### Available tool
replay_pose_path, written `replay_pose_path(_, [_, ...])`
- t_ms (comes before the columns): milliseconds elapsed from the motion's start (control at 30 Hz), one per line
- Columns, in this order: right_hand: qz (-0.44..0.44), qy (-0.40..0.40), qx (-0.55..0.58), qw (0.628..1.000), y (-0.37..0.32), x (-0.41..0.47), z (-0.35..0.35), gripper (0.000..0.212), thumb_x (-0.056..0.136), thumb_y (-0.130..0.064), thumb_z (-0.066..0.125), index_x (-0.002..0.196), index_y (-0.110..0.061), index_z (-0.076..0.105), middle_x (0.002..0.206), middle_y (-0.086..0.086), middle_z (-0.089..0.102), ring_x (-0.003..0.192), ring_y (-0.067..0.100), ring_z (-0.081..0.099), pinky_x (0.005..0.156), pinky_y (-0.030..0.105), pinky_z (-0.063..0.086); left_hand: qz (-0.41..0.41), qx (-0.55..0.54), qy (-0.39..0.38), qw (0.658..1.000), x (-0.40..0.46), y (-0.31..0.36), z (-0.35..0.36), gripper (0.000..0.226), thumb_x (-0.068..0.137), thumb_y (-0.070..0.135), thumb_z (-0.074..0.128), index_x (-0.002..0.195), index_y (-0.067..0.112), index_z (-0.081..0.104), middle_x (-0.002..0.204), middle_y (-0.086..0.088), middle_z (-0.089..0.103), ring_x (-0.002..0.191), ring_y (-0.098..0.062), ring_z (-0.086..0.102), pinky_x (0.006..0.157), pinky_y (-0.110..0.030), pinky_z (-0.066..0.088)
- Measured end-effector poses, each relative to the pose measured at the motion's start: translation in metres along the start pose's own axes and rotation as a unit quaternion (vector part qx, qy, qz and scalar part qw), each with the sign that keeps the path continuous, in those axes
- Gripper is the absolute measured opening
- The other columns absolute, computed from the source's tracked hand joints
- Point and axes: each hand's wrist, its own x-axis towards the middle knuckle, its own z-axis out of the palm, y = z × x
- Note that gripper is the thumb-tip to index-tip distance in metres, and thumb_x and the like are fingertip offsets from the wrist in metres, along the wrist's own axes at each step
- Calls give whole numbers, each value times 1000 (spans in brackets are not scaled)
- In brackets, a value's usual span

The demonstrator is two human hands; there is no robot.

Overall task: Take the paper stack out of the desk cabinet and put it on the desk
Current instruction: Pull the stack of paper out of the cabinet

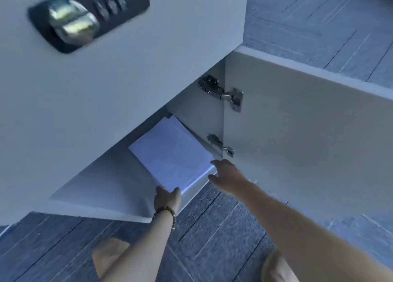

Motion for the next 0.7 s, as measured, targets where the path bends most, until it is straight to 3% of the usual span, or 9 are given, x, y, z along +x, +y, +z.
replay_pose_path(200, [27, 0, -19, 999, 11, 41, 30, 59, 98, -34, 51, 149, -9, 35, 149, 19, 38, 132, 35, 47, 109, 47, 44, -29, -38, 21, 999, 39, -3, 23, 62, 90, 22, 56, 142, -2, 32, 143, -24, 44, 124, -41, 52, 87, -45, 46])
replay_pose_path(400, [47, 50, -1, 998, 12, 73, 52, 64, 98, -38, 51, 150, -10, 26, 158, 18, 25, 141, 36, 35, 113, 48, 38, -81, -61, 54, 993, 69, -9, 26, 58, 70, 35, 60, 113, -3, 58, 115, -24, 66, 98, -42, 66, 76, -47, 57])
replay_pose_path(500, [61, 62, -5, 996, 6, 81, 58, 73, 99, -41, 49, 155, -6, 18, 159, 16, 28, 146, 33, 28, 115, 46, 33, -120, -107, 55, 985, 87, -14, 26, 69, 63, 36, 54, 114, -9, 61, 122, -27, 64, 108, -40, 65, 79, -48, 56])
replay_pose_path(567, [70, 73, -8, 995, 3, 85, 59, 72, 100, -41, 46, 156, -5, 18, 157, 16, 31, 144, 33, 30, 114, 45, 34, -115, -126, 41, 984, 91, -12, 25, 53, 72, 33, 56, 105, -8, 61, 126, -24, 61, 113, -39, 63, 74, -42, 49])
replay_pose_path(633, [78, 79, -2, 994, 1, 88, 58, 64, 102, -38, 44, 153, -5, 25, 153, 16, 37, 140, 33, 35, 110, 44, 36, -114, -131, 41, 984, 92, -9, 23, 38, 84, 29, 58, 104, -3, 60, 128, -23, 60, 117, -39, 61, 82, -45, 52])
replay_pose_path(700, [89, 84, -2, 993, 1, 92, 55, 53, 103, -35, 43, 145, -5, 37, 147, 17, 43, 134, 33, 42, 106, 44, 40, -117, -125, 40, 984, 97, -10, 22, 48, 88, 31, 57, 120, -5, 60, 133, -21, 58, 122, -37, 59, 97, -48, 52])
